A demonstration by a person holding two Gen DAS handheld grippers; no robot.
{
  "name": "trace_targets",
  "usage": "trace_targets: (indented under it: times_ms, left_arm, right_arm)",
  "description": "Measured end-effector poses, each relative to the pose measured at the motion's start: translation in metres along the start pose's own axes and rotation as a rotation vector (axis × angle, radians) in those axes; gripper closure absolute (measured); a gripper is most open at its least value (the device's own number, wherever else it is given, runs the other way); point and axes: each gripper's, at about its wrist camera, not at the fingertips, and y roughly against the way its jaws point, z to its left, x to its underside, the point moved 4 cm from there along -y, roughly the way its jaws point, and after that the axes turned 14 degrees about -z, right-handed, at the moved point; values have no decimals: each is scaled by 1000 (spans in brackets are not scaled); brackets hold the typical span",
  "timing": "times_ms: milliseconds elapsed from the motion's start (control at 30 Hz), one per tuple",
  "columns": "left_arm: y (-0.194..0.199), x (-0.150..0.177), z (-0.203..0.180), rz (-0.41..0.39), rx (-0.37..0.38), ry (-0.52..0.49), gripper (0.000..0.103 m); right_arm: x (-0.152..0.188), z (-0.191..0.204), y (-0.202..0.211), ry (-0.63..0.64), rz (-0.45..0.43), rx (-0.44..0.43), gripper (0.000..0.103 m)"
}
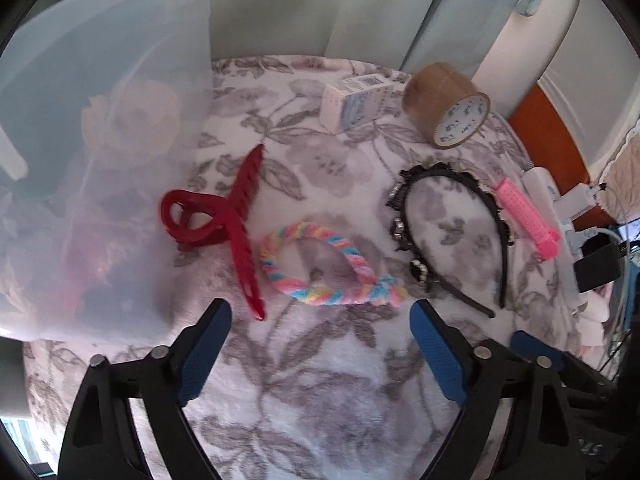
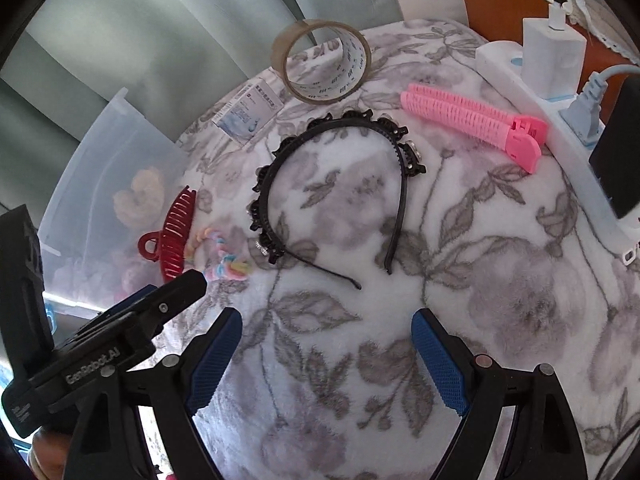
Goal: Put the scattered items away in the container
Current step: 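Move both tools back toward the red claw clip and black headband, then grasp the rainbow hair tie with the left tool while the right tool grasps the black headband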
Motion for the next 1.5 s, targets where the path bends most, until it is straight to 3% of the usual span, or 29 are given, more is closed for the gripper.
trace_targets:
  times_ms: [100, 400, 567, 700, 833, 1067, 1133, 1267, 1400, 1500]
  left_arm:
    - [-5, -1, -7, 11, 20, -3, 24]
    - [-25, -8, -20, 70, 10, 42, 27]
    - [-26, -8, -29, 71, 0, 21, 30]
    - [-37, -2, -30, 92, -18, 15, 42]
    - [-41, -7, -30, 72, -20, 15, 43]
    - [-49, -11, -33, 23, -41, -33, 44]
    - [-51, -15, -33, 5, -48, -46, 49]
    - [-54, -18, -31, -10, -55, -59, 50]
    - [-54, -19, -32, -25, -49, -74, 51]
    - [-51, -23, -28, -33, -31, -68, 57]
  right_arm:
    - [-4, -6, 0, -1, -8, 5, 14]
    - [-27, -25, -6, 11, -55, 51, 15]
    - [-35, -32, -13, 6, -81, 84, 26]
    - [-41, -30, -20, 60, -91, 105, 40]
    - [-45, -30, -23, 92, -103, 117, 52]
    - [-56, -24, -39, 215, -128, 155, 57]
    - [-59, -22, -43, 244, -135, 170, 63]
    - [-66, -25, -51, 267, -156, 192, 69]
    - [-69, -25, -56, 274, -164, 205, 87]
    - [-68, -29, -52, 235, -168, 193, 87]
